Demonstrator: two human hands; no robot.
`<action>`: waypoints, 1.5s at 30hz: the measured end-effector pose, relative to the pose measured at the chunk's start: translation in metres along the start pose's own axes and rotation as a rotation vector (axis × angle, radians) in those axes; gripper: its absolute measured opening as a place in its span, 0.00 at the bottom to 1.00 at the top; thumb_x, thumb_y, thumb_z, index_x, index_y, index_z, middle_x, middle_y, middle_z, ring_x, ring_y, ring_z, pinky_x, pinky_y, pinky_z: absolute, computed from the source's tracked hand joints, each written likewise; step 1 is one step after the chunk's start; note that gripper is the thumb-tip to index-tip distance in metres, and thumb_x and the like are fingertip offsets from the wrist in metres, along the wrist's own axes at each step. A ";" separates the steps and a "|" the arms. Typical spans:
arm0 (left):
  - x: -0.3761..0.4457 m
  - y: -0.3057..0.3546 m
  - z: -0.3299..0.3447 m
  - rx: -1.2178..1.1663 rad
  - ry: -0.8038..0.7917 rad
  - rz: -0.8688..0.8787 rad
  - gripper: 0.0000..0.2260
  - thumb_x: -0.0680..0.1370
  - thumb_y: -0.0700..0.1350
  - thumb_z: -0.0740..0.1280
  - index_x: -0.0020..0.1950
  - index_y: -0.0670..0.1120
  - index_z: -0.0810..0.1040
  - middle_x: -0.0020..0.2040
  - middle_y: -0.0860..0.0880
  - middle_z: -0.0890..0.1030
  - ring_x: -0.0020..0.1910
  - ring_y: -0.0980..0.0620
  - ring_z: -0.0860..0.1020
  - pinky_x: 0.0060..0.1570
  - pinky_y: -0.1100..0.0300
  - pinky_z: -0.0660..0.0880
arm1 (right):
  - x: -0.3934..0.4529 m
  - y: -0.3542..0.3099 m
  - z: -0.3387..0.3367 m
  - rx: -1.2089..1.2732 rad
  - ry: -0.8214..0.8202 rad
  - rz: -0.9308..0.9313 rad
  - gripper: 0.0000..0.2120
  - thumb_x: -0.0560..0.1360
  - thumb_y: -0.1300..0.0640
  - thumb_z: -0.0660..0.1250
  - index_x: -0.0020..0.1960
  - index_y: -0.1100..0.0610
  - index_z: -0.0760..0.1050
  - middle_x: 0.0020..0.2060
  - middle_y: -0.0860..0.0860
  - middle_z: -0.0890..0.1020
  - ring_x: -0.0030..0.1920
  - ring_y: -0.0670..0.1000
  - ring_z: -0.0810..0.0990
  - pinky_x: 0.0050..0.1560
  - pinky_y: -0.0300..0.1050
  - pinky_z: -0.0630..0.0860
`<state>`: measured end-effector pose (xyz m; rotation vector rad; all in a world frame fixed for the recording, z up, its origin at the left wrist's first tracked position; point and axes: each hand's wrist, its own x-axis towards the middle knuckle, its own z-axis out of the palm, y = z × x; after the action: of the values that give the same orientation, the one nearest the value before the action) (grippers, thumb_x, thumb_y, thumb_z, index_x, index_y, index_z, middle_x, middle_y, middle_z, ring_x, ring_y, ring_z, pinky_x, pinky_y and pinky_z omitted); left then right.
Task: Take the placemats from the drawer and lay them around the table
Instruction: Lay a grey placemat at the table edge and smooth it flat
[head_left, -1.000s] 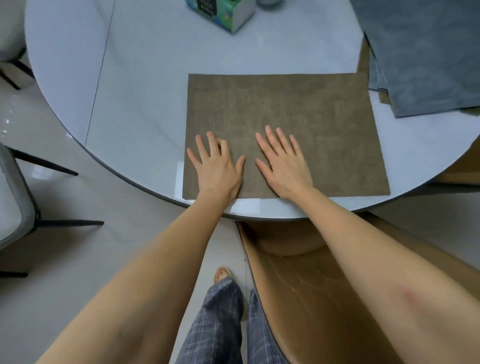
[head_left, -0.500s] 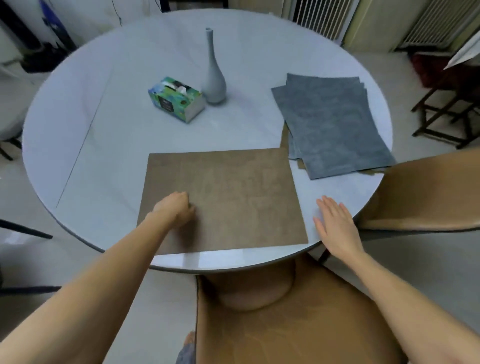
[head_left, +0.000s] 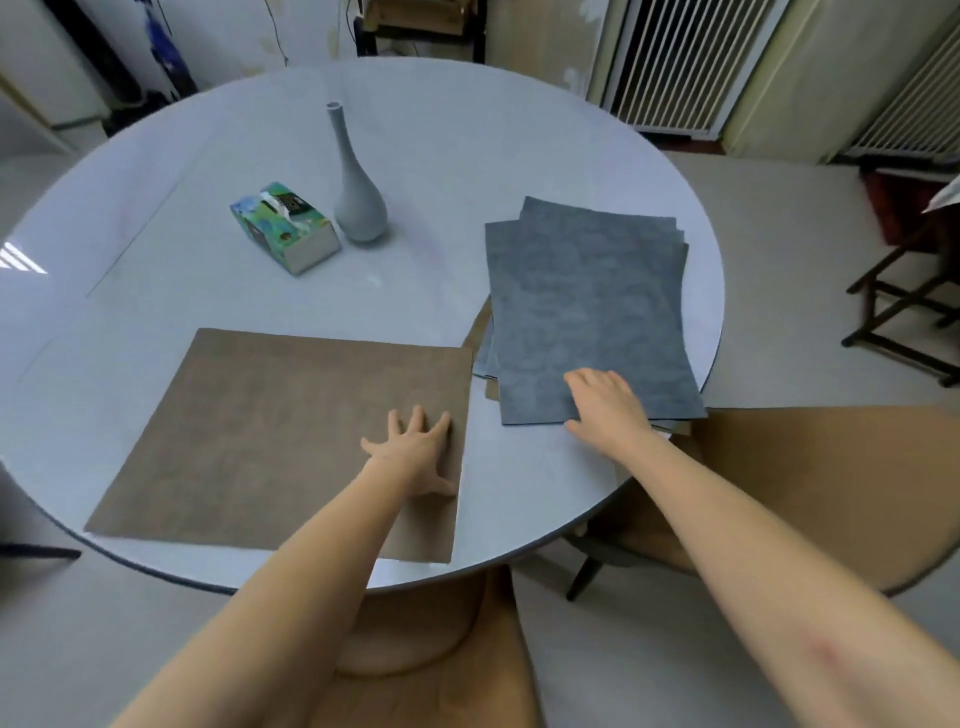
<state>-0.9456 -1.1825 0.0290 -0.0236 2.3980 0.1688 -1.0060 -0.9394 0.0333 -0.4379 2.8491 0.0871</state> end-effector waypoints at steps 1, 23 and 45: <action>0.004 0.003 0.003 -0.001 -0.031 -0.014 0.48 0.72 0.58 0.72 0.79 0.57 0.39 0.79 0.49 0.40 0.77 0.38 0.40 0.68 0.28 0.53 | 0.007 0.002 0.005 -0.020 -0.003 -0.021 0.28 0.75 0.55 0.66 0.71 0.58 0.61 0.68 0.54 0.69 0.70 0.54 0.65 0.73 0.48 0.56; 0.015 0.003 0.019 -0.082 0.045 -0.030 0.53 0.66 0.53 0.78 0.79 0.56 0.44 0.79 0.49 0.41 0.77 0.38 0.40 0.69 0.33 0.61 | 0.030 0.047 0.033 -0.021 -0.024 -0.178 0.18 0.79 0.61 0.55 0.68 0.55 0.67 0.69 0.53 0.69 0.64 0.57 0.74 0.53 0.53 0.76; -0.001 0.013 0.007 -1.185 0.287 0.022 0.23 0.77 0.55 0.68 0.69 0.45 0.74 0.63 0.49 0.78 0.60 0.52 0.77 0.59 0.59 0.72 | 0.004 -0.011 -0.008 0.847 -0.042 0.166 0.06 0.65 0.55 0.78 0.35 0.56 0.83 0.29 0.49 0.81 0.32 0.48 0.75 0.40 0.46 0.74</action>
<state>-0.9409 -1.1688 0.0255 -0.5904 2.2092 1.6360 -1.0079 -0.9519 0.0402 -0.0130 2.5533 -1.0133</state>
